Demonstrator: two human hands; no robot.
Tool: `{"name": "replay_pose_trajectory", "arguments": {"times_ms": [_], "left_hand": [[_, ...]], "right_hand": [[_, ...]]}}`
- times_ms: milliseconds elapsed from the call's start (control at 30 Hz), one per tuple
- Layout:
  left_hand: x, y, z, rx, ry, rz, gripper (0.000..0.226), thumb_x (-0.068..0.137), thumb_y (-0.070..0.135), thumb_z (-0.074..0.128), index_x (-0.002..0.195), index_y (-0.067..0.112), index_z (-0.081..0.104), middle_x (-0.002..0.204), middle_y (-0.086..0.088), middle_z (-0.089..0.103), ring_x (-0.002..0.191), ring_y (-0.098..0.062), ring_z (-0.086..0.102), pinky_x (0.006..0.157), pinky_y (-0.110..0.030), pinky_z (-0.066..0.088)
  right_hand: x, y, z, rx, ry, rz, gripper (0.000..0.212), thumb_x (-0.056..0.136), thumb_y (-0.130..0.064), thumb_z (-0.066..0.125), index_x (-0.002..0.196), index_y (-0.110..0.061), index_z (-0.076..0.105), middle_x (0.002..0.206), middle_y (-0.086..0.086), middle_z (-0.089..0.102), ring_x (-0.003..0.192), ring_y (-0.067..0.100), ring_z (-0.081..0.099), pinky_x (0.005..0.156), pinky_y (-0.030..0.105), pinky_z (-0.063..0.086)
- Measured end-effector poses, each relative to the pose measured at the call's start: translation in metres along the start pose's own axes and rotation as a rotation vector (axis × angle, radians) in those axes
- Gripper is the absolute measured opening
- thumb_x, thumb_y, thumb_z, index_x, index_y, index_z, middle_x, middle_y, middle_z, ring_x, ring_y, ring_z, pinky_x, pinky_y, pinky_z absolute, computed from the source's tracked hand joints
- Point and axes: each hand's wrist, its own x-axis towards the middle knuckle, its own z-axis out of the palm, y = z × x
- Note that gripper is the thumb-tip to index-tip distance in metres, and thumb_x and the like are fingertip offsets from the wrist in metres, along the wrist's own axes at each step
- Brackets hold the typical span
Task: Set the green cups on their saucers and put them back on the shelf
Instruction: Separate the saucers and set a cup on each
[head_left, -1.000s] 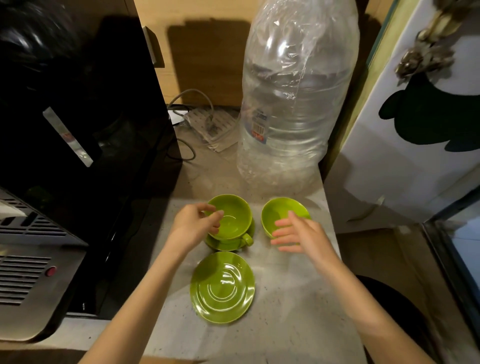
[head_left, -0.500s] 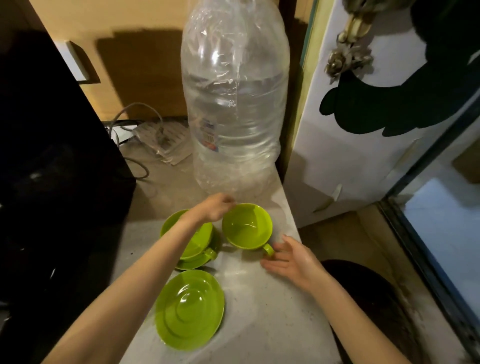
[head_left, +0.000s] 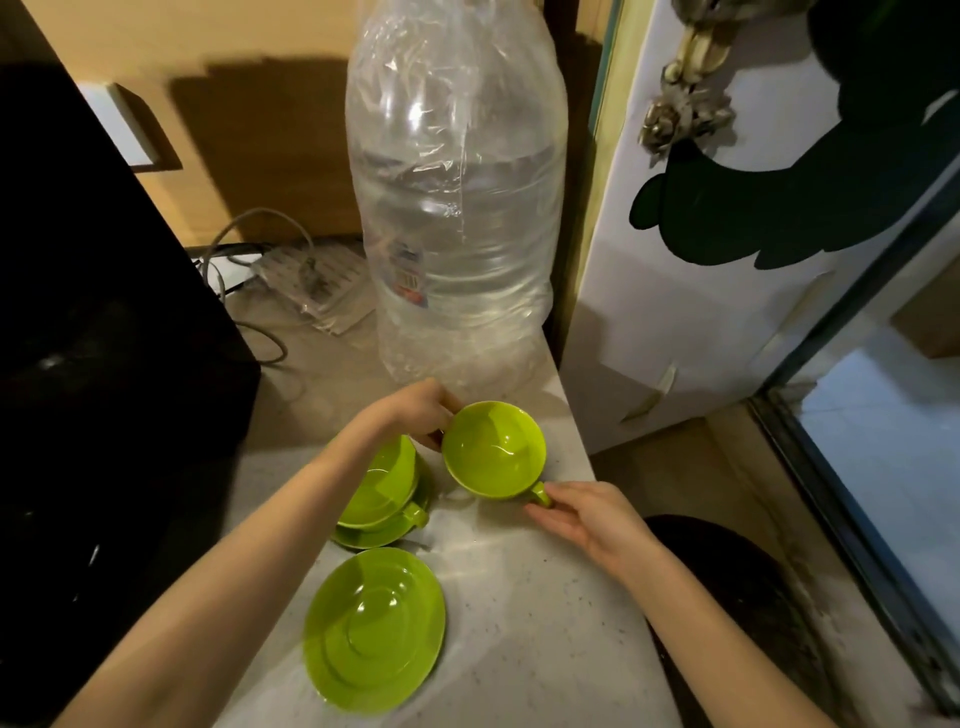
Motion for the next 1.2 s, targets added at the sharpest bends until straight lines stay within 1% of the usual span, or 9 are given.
{"name": "replay_pose_trajectory", "arguments": {"times_ms": [133,233,300,500,600,767,933,1067,1200], "left_hand": [[-0.027,0.008,-0.015,-0.165,0.037,0.062,0.034,0.086,-0.003,0.047,0.117,0.003,0.06,0.071,-0.005,0.06,0.042,0.001,0.061,0.048,-0.013,0.053],[-0.061,0.004,-0.018,-0.342,0.093,0.123,0.036,0.087,-0.006,0.047,0.118,0.007,0.057,0.065,-0.002,0.066,0.046,-0.002,0.064,0.051,-0.014,0.054],[-0.083,-0.005,-0.016,-0.476,0.132,0.131,0.034,0.086,-0.006,0.049,0.114,0.01,0.059,0.057,0.006,0.07,0.05,-0.004,0.066,0.056,-0.017,0.057],[-0.147,-0.043,0.012,-0.797,0.258,0.049,0.022,0.084,-0.002,0.054,0.101,0.006,0.064,0.061,0.002,0.073,0.057,-0.009,0.069,0.06,-0.02,0.058],[-0.174,-0.065,0.03,-0.843,0.312,-0.012,0.02,0.083,-0.001,0.056,0.098,0.009,0.066,0.062,0.001,0.074,0.06,-0.01,0.07,0.064,-0.021,0.059],[-0.208,-0.102,0.064,-0.89,0.388,-0.142,0.022,0.083,-0.001,0.056,0.1,0.008,0.067,0.073,-0.002,0.074,0.064,-0.011,0.071,0.063,-0.02,0.058],[-0.219,-0.125,0.087,-0.921,0.409,-0.229,0.023,0.085,-0.001,0.054,0.106,0.002,0.064,0.072,-0.002,0.074,0.063,-0.009,0.071,0.059,-0.017,0.057],[-0.215,-0.128,0.095,-0.901,0.406,-0.241,0.028,0.086,0.0,0.053,0.114,-0.001,0.06,0.093,-0.016,0.069,0.063,-0.009,0.07,0.058,-0.015,0.056],[-0.209,-0.132,0.097,-0.882,0.392,-0.25,0.032,0.086,0.003,0.054,0.118,-0.001,0.059,0.107,-0.023,0.068,0.082,-0.02,0.069,0.064,-0.018,0.058]], "right_hand": [[-0.015,-0.018,0.003,-0.019,-0.078,-0.125,0.011,0.086,0.002,0.054,0.084,0.01,0.063,0.078,0.019,0.07,0.065,0.019,0.073,0.062,0.022,0.059],[-0.031,-0.028,0.009,-0.029,-0.183,-0.212,0.014,0.086,0.0,0.054,0.086,0.01,0.065,0.077,0.017,0.074,0.074,0.022,0.074,0.07,0.023,0.059],[-0.04,-0.031,0.015,-0.034,-0.191,-0.232,0.014,0.086,0.0,0.054,0.089,0.011,0.063,0.074,0.014,0.075,0.073,0.021,0.074,0.068,0.023,0.059],[-0.056,-0.016,0.036,-0.096,-0.219,-0.225,0.009,0.084,-0.001,0.057,0.08,0.006,0.062,0.065,0.008,0.075,0.066,0.019,0.073,0.063,0.022,0.059],[-0.059,0.005,0.044,-0.131,-0.252,-0.155,0.008,0.083,0.001,0.057,0.084,0.009,0.061,0.065,0.009,0.075,0.064,0.02,0.073,0.063,0.023,0.06],[-0.059,0.047,0.049,-0.203,-0.318,-0.009,0.01,0.083,0.004,0.056,0.088,0.01,0.062,0.068,0.01,0.075,0.063,0.019,0.073,0.062,0.024,0.06],[-0.057,0.072,0.05,-0.291,-0.334,0.019,0.017,0.084,0.0,0.057,0.097,0.011,0.062,0.089,0.019,0.068,0.066,0.016,0.072,0.07,0.025,0.06],[-0.055,0.079,0.049,-0.34,-0.315,0.0,0.017,0.086,-0.003,0.056,0.097,0.008,0.062,0.091,0.019,0.068,0.067,0.017,0.072,0.072,0.025,0.059],[-0.053,0.08,0.046,-0.362,-0.294,-0.01,0.012,0.087,-0.005,0.056,0.092,0.003,0.063,0.092,0.018,0.069,0.07,0.018,0.073,0.074,0.027,0.058]]}}
